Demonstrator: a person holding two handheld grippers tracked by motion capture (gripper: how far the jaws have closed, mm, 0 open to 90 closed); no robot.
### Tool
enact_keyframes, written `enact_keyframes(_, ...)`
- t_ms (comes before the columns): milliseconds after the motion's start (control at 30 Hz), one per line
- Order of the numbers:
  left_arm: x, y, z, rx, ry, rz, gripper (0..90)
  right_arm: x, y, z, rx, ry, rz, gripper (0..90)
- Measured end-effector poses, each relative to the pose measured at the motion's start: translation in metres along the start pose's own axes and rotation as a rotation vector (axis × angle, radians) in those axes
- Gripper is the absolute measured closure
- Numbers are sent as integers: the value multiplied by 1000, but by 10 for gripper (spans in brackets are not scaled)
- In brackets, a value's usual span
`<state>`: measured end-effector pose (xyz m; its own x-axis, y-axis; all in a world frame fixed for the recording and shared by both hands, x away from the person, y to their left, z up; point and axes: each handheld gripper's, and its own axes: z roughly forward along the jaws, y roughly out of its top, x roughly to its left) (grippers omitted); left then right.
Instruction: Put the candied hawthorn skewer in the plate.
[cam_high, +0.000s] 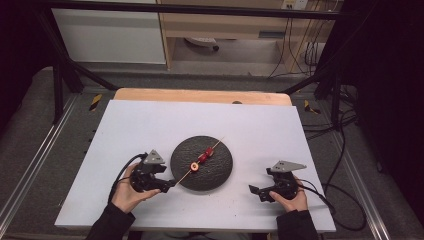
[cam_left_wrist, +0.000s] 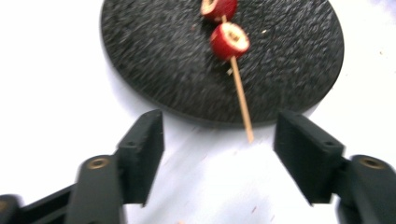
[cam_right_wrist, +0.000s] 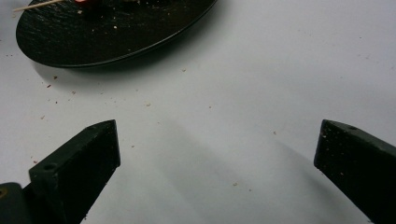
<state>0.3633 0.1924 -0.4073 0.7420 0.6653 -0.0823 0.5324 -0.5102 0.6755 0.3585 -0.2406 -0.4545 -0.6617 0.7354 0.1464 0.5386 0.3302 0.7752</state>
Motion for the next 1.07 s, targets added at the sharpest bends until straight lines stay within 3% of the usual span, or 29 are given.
enact_keyframes(300, 22, -37, -16, -62, 10, -35, 139, 0, 0, -1, 7, -1, -1, 6)
enact_keyframes(467, 34, -56, -22, -109, 38, -88, 124, 0, 0, -1, 10, 0, -4, 6)
enact_keyframes(667, 43, -78, -25, -130, 49, -113, 118, -1, -1, -2, 11, 0, 3, 6)
enact_keyframes(1067, 45, -83, -23, -123, 42, -112, 116, -1, -3, -2, 21, 3, -4, 6)
